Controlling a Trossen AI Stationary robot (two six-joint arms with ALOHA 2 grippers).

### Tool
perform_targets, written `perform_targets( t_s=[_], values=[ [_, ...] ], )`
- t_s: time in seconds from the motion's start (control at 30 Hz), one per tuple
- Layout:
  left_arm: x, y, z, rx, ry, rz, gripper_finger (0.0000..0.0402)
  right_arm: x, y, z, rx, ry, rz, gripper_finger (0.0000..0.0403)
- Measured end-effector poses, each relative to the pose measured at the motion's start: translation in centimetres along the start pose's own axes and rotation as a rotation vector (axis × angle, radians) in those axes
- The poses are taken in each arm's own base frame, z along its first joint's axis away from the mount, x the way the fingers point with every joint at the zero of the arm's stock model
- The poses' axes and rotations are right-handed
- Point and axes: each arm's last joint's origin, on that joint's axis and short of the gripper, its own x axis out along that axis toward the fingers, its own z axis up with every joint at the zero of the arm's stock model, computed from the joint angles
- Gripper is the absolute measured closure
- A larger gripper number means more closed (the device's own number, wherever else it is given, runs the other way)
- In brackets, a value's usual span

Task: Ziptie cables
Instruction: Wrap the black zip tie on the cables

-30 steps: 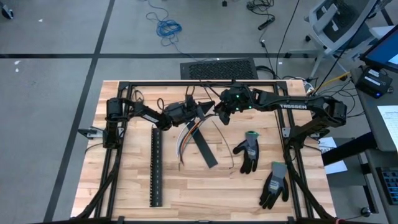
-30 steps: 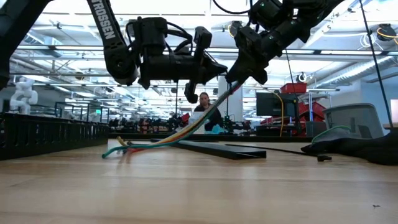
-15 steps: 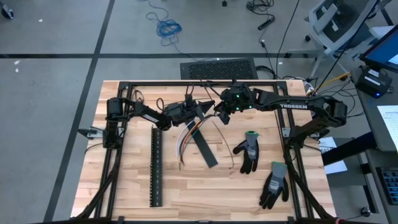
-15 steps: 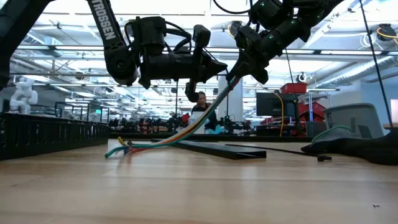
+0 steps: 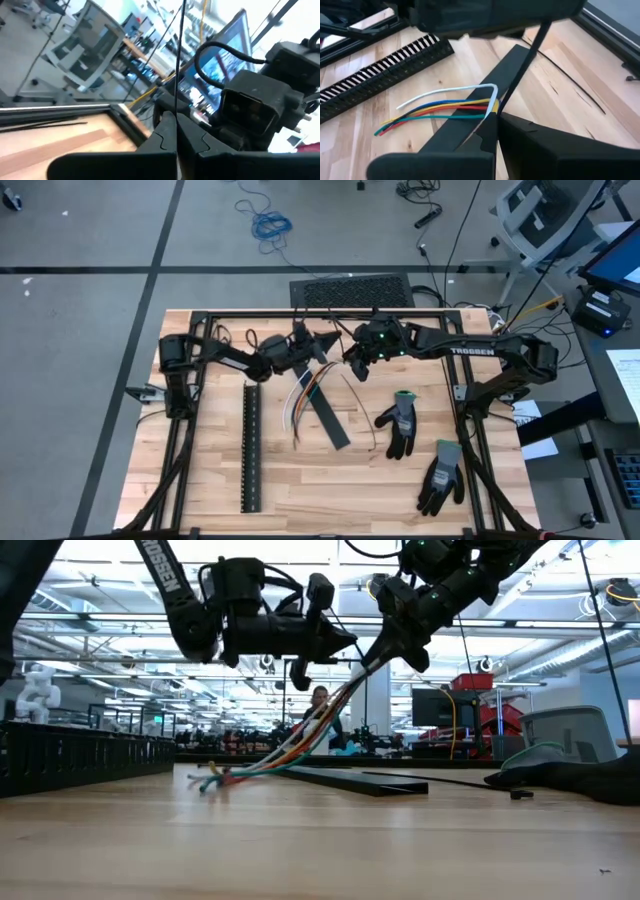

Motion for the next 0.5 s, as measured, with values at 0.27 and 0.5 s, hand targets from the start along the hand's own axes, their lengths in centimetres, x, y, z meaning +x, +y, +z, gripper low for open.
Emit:
perform_targets(
  t_s=[0.27,0.5],
  values=[
    [-0.2,-0.9,1.4,0.087,0.037,0.028,0.0401,0.3,0.0,0.2,0.002,-0.024,0.010,0.0403],
    [-0.1,-1.3,1.6,0.053,0.082,-0.052,0.0378,0.4,-0.2,0.0,0.050,-0.017,0.030,0.0365]
  ],
)
